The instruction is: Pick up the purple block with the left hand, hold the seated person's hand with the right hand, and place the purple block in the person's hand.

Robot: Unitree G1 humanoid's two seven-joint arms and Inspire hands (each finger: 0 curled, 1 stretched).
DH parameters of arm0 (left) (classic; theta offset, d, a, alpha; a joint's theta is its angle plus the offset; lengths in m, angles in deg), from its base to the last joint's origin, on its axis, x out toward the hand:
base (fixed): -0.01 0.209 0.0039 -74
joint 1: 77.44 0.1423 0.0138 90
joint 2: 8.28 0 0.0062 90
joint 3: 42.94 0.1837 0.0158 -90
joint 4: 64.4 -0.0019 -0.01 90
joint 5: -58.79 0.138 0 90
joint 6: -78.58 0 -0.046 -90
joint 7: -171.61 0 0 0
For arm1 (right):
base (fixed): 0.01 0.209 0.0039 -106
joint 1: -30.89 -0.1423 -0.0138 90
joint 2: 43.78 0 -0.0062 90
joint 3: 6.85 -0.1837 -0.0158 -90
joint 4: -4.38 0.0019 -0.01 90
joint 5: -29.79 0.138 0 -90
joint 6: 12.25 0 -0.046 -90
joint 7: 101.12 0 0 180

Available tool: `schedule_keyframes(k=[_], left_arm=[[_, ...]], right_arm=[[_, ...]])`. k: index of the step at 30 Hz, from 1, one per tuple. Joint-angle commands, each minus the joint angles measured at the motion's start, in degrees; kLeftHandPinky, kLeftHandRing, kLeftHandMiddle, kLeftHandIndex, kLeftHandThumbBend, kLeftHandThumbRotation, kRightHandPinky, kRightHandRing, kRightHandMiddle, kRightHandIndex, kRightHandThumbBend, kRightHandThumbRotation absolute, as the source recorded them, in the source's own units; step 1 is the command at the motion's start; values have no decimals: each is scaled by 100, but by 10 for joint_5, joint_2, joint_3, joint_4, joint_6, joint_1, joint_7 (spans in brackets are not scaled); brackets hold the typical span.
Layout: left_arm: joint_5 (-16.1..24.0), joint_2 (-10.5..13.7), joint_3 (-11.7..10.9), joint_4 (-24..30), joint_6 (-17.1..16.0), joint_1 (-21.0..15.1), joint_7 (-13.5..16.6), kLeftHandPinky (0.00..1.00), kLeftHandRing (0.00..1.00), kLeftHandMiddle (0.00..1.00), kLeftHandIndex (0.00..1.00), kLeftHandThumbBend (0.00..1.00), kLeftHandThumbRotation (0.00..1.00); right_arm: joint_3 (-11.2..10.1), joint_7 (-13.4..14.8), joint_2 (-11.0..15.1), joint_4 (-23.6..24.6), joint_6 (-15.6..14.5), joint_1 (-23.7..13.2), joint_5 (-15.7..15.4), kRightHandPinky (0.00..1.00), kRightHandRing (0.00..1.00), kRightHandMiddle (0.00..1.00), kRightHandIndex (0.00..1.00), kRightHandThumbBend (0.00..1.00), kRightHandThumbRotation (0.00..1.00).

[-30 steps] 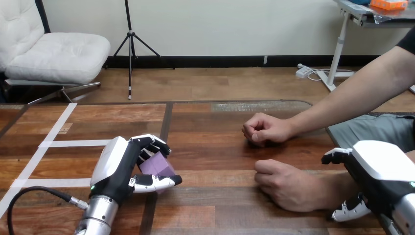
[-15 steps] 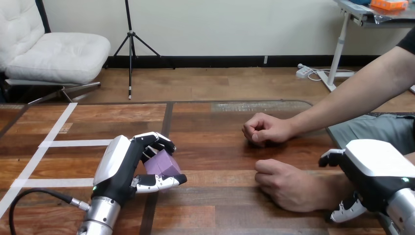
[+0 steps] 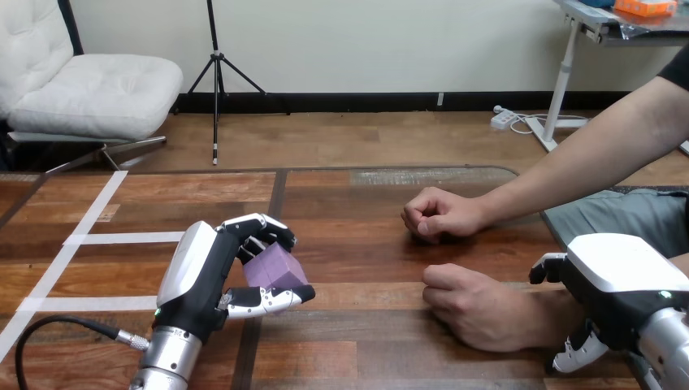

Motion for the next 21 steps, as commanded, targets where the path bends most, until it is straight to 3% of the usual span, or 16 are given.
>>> schedule_keyframes(k=[1,21], left_arm=[[-6,-1,-14,36,-17,-16,10,39,45,53,55,65,11],[-9,-3,-24,64,-25,-2,-1,40,46,53,55,65,13]], right_arm=[[9,-1,19,-9,-1,-51,-7,74,77,79,77,89,0],[34,-19,27,-42,-8,-79,-27,74,77,78,77,87,0]])
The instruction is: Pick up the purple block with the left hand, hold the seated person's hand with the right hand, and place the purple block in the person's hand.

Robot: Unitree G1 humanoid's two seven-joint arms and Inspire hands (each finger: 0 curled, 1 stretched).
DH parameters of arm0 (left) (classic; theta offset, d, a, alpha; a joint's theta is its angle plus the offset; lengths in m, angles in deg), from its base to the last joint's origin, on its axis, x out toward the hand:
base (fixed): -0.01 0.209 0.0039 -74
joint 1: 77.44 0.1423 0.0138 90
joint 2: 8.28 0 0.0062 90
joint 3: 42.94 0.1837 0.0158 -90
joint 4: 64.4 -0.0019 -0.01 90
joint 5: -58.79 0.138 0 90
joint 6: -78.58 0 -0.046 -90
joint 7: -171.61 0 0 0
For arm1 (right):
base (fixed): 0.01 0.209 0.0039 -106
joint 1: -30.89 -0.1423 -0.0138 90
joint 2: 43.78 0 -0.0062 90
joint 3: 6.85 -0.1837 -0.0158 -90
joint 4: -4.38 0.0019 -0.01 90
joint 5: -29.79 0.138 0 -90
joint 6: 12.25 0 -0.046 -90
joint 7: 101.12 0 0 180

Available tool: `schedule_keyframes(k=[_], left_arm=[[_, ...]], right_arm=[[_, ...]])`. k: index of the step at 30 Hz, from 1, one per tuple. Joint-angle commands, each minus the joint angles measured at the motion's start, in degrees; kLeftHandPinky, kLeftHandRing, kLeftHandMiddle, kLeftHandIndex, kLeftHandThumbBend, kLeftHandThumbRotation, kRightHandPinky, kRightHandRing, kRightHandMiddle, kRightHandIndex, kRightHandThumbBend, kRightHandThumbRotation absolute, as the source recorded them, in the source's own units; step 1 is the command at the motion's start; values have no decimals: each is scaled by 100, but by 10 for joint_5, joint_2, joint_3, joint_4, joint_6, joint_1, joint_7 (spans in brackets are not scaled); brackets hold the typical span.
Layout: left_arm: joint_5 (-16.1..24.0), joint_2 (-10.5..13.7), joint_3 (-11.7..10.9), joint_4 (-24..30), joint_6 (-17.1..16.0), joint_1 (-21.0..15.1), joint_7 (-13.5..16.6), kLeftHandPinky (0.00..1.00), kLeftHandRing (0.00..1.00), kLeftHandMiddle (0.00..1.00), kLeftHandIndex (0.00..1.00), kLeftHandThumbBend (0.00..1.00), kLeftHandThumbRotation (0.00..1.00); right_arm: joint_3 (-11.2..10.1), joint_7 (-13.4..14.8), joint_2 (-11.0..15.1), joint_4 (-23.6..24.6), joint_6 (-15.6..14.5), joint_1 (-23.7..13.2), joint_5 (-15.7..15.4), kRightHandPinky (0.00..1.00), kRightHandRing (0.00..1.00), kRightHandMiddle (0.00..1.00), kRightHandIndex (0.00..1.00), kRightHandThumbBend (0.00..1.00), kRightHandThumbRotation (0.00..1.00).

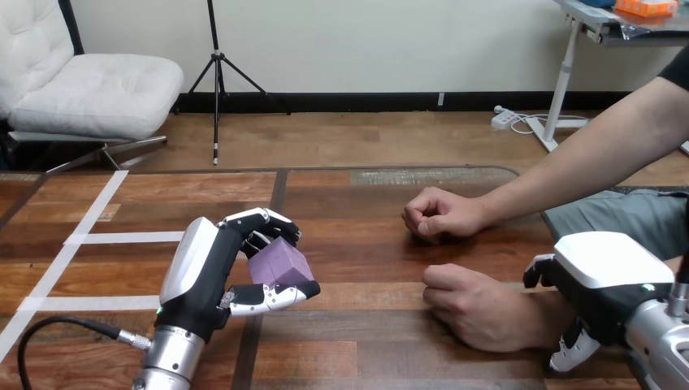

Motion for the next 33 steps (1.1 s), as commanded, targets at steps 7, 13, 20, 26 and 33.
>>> schedule_keyframes(k=[7,13,20,26,33], left_arm=[[-10,0,-16,39,-19,-12,-1,40,46,53,55,65,14],[-11,0,-18,47,-21,-7,-3,40,46,53,55,65,13],[-6,2,-19,58,-27,-2,2,40,46,53,55,64,13],[-8,2,-22,71,-30,4,-2,40,46,53,55,64,13],[-3,3,-27,87,-38,13,-2,40,46,53,56,63,13]], right_arm=[[14,0,23,-20,-7,-49,-13,75,77,79,77,86,0],[22,-4,23,-33,-13,-56,-20,76,78,79,78,85,0],[28,-5,22,-47,-20,-64,-24,77,79,80,79,83,0],[33,1,23,-60,-23,-68,-28,77,79,80,79,84,1],[44,4,26,-80,-23,-75,-39,78,79,81,79,84,5]])
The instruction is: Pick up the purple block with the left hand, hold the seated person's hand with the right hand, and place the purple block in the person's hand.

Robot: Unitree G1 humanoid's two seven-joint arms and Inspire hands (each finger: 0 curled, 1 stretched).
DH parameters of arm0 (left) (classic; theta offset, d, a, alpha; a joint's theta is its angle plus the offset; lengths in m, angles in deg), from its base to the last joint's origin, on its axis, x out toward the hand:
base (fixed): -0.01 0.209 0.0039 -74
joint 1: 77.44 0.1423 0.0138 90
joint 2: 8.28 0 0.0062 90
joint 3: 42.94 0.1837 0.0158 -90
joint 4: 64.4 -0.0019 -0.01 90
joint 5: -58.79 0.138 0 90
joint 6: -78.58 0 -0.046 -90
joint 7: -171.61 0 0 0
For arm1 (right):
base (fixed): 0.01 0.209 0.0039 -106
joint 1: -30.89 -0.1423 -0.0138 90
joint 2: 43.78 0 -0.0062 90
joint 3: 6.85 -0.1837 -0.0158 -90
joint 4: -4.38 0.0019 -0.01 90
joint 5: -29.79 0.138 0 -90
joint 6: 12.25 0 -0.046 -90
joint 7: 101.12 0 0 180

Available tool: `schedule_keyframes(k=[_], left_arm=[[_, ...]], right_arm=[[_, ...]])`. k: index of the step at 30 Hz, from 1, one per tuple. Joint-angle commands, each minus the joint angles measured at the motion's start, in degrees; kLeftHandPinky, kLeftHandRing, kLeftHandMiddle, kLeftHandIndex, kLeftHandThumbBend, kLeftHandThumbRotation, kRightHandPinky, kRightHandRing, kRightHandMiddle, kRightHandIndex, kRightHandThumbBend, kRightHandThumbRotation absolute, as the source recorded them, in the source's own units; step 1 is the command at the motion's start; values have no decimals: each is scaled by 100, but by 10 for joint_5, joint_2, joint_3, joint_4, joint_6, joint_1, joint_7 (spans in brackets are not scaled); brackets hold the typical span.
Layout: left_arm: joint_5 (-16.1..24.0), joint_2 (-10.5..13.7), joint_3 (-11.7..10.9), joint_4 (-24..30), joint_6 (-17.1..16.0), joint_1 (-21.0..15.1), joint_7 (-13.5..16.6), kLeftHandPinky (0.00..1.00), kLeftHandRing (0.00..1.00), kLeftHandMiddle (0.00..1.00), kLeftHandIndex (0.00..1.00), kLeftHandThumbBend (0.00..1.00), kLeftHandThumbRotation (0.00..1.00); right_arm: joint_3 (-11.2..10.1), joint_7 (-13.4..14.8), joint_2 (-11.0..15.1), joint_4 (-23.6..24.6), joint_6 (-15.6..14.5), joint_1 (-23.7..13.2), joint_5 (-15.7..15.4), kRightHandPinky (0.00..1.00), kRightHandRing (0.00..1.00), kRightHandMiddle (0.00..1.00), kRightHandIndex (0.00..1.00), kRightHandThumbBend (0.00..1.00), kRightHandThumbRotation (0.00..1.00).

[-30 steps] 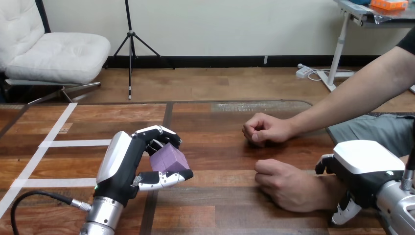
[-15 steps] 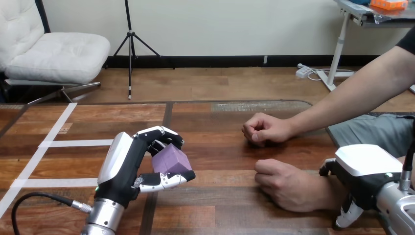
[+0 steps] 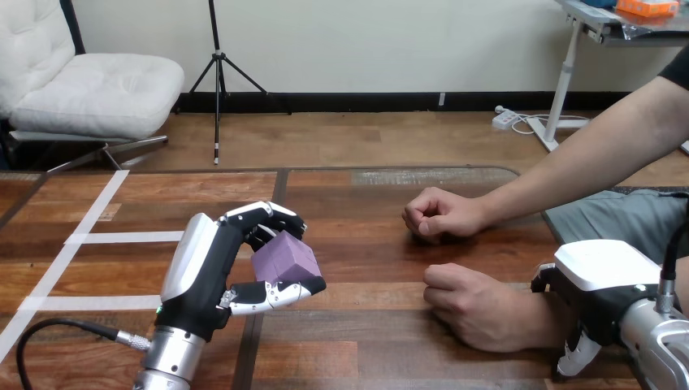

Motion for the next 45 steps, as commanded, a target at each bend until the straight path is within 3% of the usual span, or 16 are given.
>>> schedule_keyframes(k=[1,17,22,27,37,45], left_arm=[[0,4,-12,38,-17,-10,4,40,46,53,56,63,13],[1,4,-16,57,-18,1,-2,40,46,53,56,63,12],[1,4,-17,61,-18,2,-3,40,47,54,56,63,12],[1,4,-18,63,-19,4,-4,41,47,54,56,63,12],[5,6,-19,67,-19,5,-1,41,47,54,56,63,11],[2,6,-21,69,-18,7,-6,42,47,54,56,63,11]], right_arm=[[8,12,17,-17,-4,-38,-13,78,79,81,79,84,5],[29,30,22,-58,5,-53,-27,74,76,78,77,82,4],[35,40,22,-73,5,-57,-32,67,71,73,73,80,2],[38,41,15,-91,-2,-65,-28,51,58,62,65,78,0],[50,30,7,-120,-19,-81,-25,45,55,60,65,75,0],[61,29,7,-134,-23,-88,-25,32,44,52,65,70,0]])
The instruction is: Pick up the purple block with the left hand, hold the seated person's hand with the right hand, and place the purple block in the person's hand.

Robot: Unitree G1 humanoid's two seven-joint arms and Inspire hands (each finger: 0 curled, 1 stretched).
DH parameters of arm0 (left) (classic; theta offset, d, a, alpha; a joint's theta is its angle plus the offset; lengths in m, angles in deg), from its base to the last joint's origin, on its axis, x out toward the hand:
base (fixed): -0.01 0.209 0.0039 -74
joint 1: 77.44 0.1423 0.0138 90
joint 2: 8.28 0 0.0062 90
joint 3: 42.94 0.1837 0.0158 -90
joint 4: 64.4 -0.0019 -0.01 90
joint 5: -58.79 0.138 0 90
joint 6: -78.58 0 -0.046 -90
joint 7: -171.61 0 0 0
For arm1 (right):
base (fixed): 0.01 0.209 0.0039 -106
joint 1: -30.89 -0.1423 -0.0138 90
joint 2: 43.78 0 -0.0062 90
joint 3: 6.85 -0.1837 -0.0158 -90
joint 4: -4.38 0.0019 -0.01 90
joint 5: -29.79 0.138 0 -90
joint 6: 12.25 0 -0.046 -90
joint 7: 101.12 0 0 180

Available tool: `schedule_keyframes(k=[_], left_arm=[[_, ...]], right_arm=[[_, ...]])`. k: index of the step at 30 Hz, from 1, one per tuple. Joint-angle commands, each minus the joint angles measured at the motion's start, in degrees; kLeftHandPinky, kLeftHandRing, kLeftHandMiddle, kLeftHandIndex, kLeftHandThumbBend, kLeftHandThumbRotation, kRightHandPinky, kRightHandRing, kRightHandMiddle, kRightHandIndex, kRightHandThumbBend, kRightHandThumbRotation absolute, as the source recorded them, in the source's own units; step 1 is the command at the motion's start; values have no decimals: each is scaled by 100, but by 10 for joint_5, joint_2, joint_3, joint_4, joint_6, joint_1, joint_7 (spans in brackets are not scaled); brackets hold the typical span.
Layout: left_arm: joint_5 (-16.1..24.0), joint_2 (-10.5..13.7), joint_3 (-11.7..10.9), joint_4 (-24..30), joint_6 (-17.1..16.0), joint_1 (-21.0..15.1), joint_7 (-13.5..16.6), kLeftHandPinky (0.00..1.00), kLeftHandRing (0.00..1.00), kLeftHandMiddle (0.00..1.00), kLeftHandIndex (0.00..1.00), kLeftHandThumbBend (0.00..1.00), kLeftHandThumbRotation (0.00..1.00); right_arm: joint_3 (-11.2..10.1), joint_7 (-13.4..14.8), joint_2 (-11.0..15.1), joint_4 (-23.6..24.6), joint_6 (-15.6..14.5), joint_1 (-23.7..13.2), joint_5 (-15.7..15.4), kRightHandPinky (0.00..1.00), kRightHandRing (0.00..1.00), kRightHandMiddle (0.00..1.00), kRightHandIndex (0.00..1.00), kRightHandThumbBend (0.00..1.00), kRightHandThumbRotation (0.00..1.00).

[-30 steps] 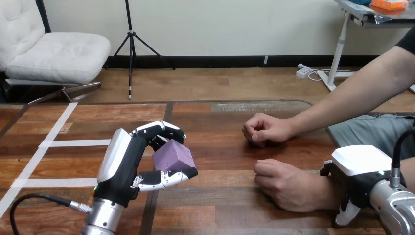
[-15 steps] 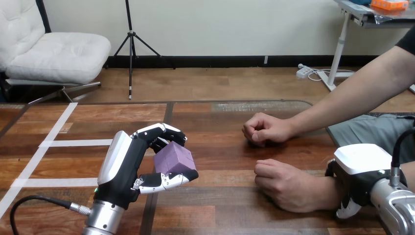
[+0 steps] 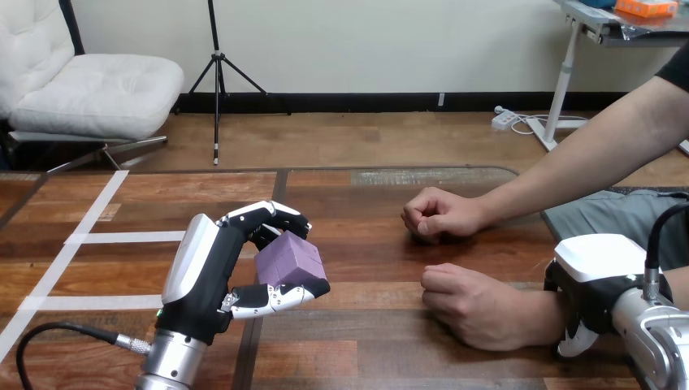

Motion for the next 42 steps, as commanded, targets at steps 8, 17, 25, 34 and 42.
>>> schedule_keyframes(k=[8,17,25,34,42], left_arm=[[-1,7,-15,29,-9,-15,1,42,48,54,56,63,11],[-1,8,-16,25,-11,-16,0,41,47,54,56,63,12],[1,8,-16,23,-10,-18,2,41,47,54,56,63,12],[2,8,-16,22,-10,-19,3,41,48,54,56,63,12],[1,7,-17,22,-9,-19,1,42,48,54,56,62,12]], right_arm=[[22,1,8,-34,-9,-26,0,22,31,42,66,68,0],[17,17,5,-36,-8,-21,15,23,33,43,63,68,0],[19,21,8,-37,-12,-21,21,25,35,45,58,65,0],[19,17,7,-35,-20,-20,23,29,40,48,58,67,0],[11,36,9,-37,-9,-14,43,35,45,51,56,68,0]])
